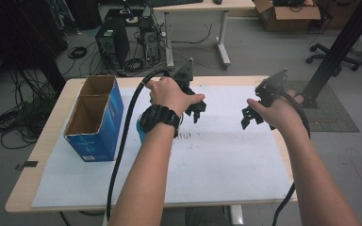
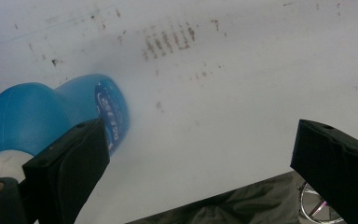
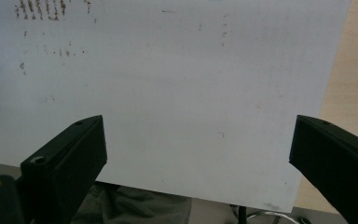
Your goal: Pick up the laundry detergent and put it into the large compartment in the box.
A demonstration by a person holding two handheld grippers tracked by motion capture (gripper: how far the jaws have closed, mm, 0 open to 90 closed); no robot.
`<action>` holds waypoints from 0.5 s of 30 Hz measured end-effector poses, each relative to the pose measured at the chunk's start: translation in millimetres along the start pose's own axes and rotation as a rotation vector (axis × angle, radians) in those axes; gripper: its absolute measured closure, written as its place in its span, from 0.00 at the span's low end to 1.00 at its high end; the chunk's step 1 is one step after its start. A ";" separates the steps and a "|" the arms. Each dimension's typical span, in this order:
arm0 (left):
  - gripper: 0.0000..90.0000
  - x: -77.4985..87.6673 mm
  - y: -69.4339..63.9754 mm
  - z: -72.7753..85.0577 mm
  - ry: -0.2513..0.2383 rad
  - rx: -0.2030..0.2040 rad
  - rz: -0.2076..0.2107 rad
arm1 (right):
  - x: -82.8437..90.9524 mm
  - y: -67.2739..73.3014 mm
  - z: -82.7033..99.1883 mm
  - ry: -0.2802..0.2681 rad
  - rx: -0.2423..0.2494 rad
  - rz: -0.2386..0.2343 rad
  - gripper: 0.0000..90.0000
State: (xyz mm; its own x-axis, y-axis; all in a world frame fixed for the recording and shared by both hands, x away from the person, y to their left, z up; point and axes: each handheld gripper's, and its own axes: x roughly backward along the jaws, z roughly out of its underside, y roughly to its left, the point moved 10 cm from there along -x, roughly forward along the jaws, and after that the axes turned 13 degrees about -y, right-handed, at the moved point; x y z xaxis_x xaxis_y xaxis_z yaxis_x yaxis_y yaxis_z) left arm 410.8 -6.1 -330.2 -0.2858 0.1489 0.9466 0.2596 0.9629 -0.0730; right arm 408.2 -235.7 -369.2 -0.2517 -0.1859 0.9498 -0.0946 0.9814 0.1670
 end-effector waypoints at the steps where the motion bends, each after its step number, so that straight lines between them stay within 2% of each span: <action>1: 0.05 0.4 0.3 0.1 0.001 -0.002 0.000 | 0.0 -0.1 0.2 0.001 0.000 0.001 0.04; 15: 0.05 4.4 -0.2 -1.0 -0.001 -0.013 0.010 | -1.1 1.0 2.7 0.000 0.000 0.002 0.04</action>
State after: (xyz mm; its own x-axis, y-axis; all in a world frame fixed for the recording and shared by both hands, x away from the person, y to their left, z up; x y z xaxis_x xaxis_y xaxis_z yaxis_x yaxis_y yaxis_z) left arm 410.4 -5.9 -325.7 -0.2836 0.1588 0.9457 0.2747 0.9583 -0.0785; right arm 405.7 -234.7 -370.8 -0.2516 -0.1834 0.9503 -0.0938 0.9819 0.1647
